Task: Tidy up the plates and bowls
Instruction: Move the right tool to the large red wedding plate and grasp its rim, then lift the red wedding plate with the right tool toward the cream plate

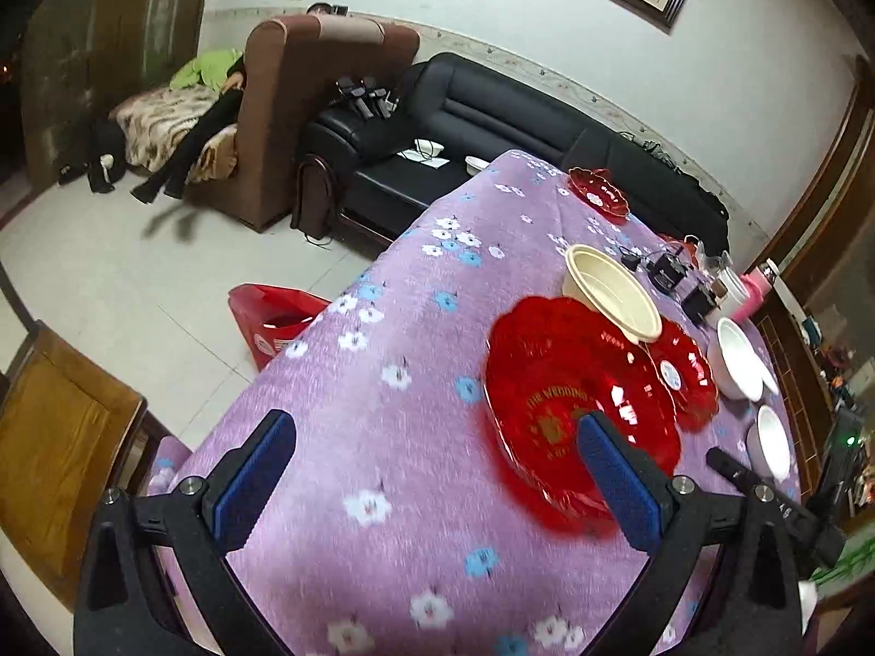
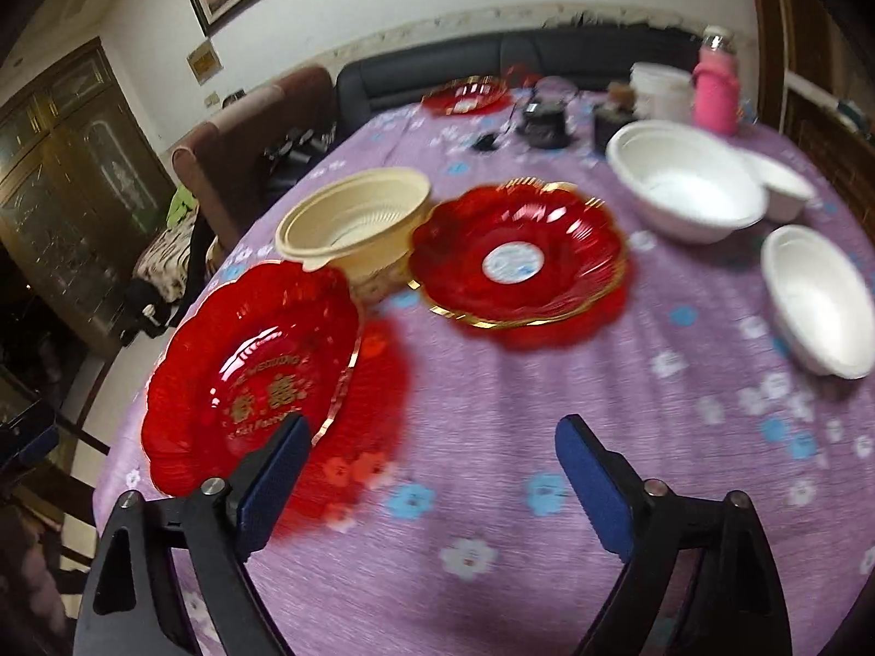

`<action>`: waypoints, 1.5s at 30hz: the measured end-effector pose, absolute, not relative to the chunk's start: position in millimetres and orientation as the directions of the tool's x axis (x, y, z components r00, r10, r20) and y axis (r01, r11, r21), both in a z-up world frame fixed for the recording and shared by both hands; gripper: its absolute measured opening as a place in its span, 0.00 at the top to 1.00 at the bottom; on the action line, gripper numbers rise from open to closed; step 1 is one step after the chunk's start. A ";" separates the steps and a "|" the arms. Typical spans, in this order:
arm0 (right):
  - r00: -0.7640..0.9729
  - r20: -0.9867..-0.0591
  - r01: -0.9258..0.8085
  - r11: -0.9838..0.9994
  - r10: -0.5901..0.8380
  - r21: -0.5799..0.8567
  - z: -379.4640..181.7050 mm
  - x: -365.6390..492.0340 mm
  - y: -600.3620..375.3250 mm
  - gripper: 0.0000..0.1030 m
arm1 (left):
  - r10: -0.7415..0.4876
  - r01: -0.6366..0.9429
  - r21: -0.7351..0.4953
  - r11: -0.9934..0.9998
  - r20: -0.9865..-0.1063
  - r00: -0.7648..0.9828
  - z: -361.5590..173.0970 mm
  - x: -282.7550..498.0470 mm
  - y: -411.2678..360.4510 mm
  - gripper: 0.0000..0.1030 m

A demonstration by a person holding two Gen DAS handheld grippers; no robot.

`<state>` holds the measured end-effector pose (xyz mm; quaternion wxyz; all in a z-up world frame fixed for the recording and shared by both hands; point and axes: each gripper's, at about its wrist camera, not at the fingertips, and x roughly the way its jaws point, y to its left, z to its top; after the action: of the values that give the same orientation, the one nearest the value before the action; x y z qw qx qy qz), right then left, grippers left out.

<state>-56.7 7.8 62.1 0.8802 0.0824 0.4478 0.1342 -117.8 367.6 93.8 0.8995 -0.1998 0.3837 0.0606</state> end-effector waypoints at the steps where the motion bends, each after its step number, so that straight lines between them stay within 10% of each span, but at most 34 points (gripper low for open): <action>1: 0.545 -0.773 -0.158 0.946 0.324 0.285 57.3 -50.6 13.1 0.14 | -0.048 -0.265 -0.314 0.912 -0.722 0.690 91.3 -109.8 370.2 0.00; 16: 0.429 -0.823 -0.171 0.928 0.373 0.332 29.5 -12.0 61.7 0.39 | -0.140 -0.139 -0.270 0.953 -0.797 0.588 48.7 2.9 329.0 0.12; 21: 0.407 -0.833 -0.179 0.927 0.374 0.329 22.4 -5.1 74.0 0.51 | -0.167 -0.111 -0.250 0.962 -0.857 0.488 22.2 20.2 311.5 0.55; 27: 0.411 -0.841 -0.195 0.935 0.351 0.296 20.5 -5.2 80.8 0.75 | -0.140 -0.159 -0.243 0.957 -0.867 0.479 18.6 11.9 319.0 0.76; 45: 0.481 -0.774 -0.351 0.900 0.412 0.260 55.1 -78.0 84.6 0.85 | -0.088 -0.194 -0.244 0.950 -0.807 0.584 59.0 -72.9 323.1 0.77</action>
<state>-78.0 84.6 55.1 0.8599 0.0333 0.4587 0.2216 -72.9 323.1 59.0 0.8765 -0.1547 0.4549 0.0304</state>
